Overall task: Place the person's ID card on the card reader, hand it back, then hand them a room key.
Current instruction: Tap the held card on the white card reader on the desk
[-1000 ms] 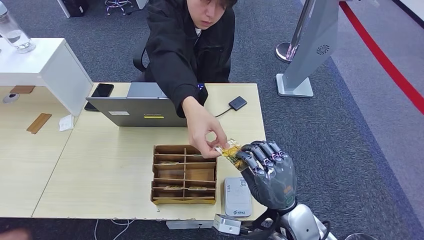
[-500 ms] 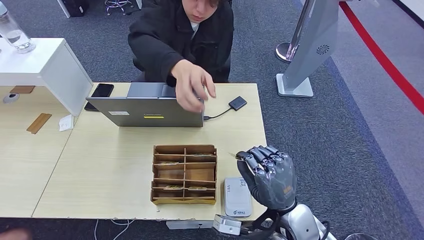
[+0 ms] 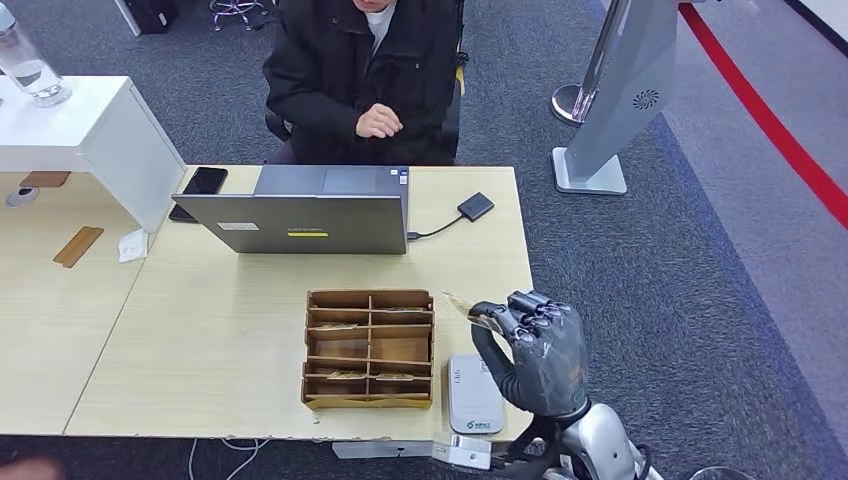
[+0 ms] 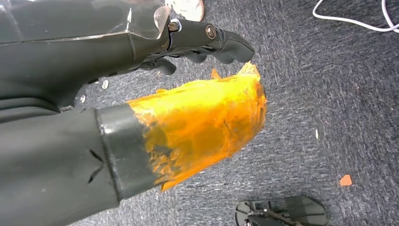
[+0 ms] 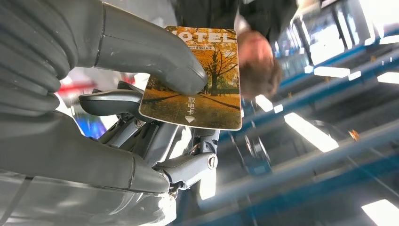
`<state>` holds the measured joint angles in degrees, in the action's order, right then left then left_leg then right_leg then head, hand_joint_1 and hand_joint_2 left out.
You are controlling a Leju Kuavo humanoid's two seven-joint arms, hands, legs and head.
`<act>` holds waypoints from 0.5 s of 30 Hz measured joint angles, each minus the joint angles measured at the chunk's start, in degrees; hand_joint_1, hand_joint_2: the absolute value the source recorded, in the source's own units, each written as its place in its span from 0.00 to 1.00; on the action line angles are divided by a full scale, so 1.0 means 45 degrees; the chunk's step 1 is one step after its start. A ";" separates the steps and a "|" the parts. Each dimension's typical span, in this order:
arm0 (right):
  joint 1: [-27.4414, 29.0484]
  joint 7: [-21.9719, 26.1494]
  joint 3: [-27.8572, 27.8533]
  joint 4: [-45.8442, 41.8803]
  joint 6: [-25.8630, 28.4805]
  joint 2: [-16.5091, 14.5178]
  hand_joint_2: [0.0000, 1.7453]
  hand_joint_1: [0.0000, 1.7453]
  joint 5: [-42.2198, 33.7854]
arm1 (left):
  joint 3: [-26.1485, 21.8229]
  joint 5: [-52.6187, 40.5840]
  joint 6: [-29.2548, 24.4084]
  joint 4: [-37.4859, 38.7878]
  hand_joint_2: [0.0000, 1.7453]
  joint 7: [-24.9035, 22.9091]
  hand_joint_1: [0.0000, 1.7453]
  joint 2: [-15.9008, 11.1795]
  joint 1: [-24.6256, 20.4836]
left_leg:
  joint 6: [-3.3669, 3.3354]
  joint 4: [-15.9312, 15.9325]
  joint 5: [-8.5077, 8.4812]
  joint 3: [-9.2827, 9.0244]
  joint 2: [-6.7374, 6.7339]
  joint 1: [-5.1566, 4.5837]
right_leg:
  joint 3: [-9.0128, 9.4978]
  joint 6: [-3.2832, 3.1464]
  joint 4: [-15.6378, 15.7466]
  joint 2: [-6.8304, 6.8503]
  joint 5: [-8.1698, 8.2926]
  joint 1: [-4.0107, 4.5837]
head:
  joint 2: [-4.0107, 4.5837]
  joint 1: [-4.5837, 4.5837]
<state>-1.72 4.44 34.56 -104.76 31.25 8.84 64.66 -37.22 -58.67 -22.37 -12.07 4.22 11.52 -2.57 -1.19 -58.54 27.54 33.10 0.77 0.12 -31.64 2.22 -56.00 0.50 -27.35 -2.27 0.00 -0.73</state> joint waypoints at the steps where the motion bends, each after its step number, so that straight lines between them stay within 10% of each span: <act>1: 0.0068 0.0154 0.0007 0.0001 -0.0171 -0.0014 1.00 1.00 -0.0454 | -0.0014 0.0007 -0.0007 0.0000 0.00 0.0001 0.00 0.0000 0.0001 | 0.0000 0.0000 0.0000 0.0000 0.0000 0.0000 | 0.0000 0.0000 0.0000 0.0000 0.0000 0.0000 | 0.0000 0.0000; 15: 0.0897 0.0977 -0.0027 0.0089 -0.1011 -0.0288 1.00 1.00 -0.2764 | -0.0318 0.0045 -0.0081 0.0000 0.00 0.0039 0.00 0.0000 0.0010 | 0.0000 0.0000 0.0000 -0.0001 0.0001 0.0000 | 0.0001 0.0000 0.0000 0.0001 0.0000 0.0000 | 0.0000 0.0001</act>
<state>2.32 8.84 34.44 -104.36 26.70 7.54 52.22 -38.65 -58.47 -22.73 -12.07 4.39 11.52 -2.53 -1.19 -58.54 27.54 33.10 0.78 0.12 -31.64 2.22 -56.00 0.51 -27.35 -2.27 0.00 -0.73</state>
